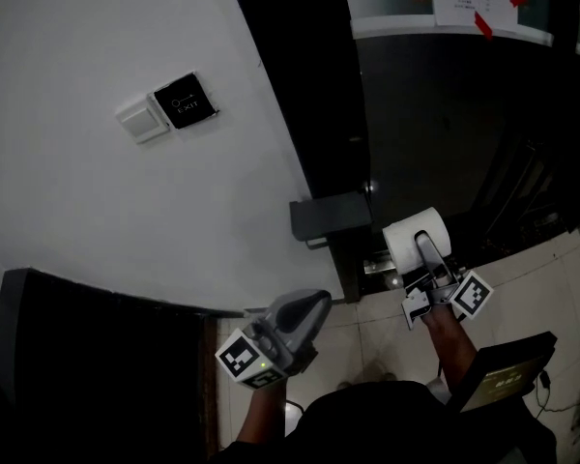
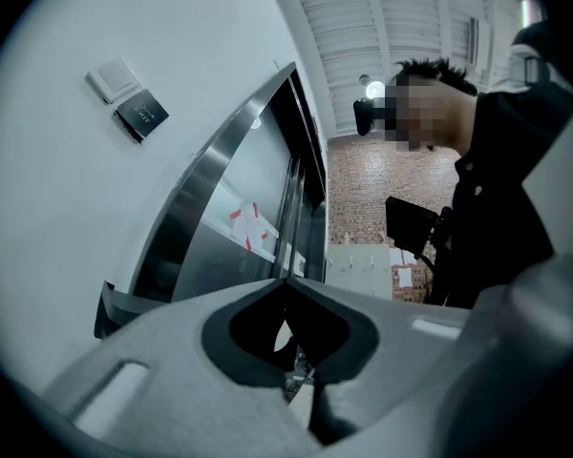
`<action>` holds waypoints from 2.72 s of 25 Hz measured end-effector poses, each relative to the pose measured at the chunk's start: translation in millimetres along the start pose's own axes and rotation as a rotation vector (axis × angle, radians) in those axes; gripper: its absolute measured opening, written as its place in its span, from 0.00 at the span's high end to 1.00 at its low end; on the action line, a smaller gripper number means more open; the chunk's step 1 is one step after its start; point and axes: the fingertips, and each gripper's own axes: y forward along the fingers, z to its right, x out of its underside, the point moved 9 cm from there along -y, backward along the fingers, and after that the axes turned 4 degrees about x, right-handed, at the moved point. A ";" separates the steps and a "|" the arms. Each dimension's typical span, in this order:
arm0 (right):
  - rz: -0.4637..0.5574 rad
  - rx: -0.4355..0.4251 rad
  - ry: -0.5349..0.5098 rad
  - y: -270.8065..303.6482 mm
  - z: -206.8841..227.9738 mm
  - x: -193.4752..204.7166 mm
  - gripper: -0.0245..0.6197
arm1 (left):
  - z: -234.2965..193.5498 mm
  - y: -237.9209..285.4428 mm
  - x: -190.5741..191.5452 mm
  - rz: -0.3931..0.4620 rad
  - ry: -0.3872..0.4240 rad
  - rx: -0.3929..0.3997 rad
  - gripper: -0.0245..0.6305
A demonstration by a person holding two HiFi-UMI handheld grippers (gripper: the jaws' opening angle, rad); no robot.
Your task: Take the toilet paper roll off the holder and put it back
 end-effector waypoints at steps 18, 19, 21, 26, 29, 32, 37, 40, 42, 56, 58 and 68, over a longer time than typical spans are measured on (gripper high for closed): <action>0.126 0.296 0.217 31.7 106.5 35.9 0.25 | 15.1 -56.6 1.6 -0.060 0.004 -0.182 0.97; 0.121 0.301 0.220 34.2 110.8 39.1 0.25 | 16.6 -59.4 -0.3 -0.056 0.002 -0.189 0.97; 0.107 0.290 0.235 38.8 116.1 47.2 0.25 | 19.3 -67.4 0.5 -0.063 0.000 -0.213 0.97; 0.051 0.273 0.275 46.1 120.4 75.4 0.25 | 27.5 -78.4 -0.2 -0.052 -0.003 -0.257 0.97; 0.051 0.256 0.292 51.4 112.9 84.4 0.25 | 31.3 -86.3 1.2 -0.058 0.002 -0.276 0.97; 0.035 0.254 0.292 55.6 110.7 91.2 0.25 | 33.3 -95.0 7.2 -0.089 0.006 -0.306 0.97; 0.004 0.246 0.301 62.5 106.9 105.1 0.25 | 35.2 -98.3 9.5 -0.087 0.000 -0.314 0.97; -0.025 0.248 0.302 64.4 107.2 113.6 0.25 | 37.0 -97.2 7.3 -0.074 0.012 -0.315 0.97; -0.043 0.244 0.309 65.3 109.2 120.1 0.25 | 37.9 -96.2 5.4 -0.071 0.013 -0.318 0.97; -0.226 0.138 0.348 79.7 97.1 150.4 0.24 | 40.6 -101.6 8.4 -0.064 0.006 -0.335 0.97; -0.250 0.124 0.354 75.0 97.1 150.3 0.25 | 41.3 -99.2 8.8 -0.072 0.007 -0.324 0.97; -0.295 0.162 0.288 8.2 89.9 128.2 0.25 | 43.7 -72.0 7.0 -0.063 0.002 -0.236 0.97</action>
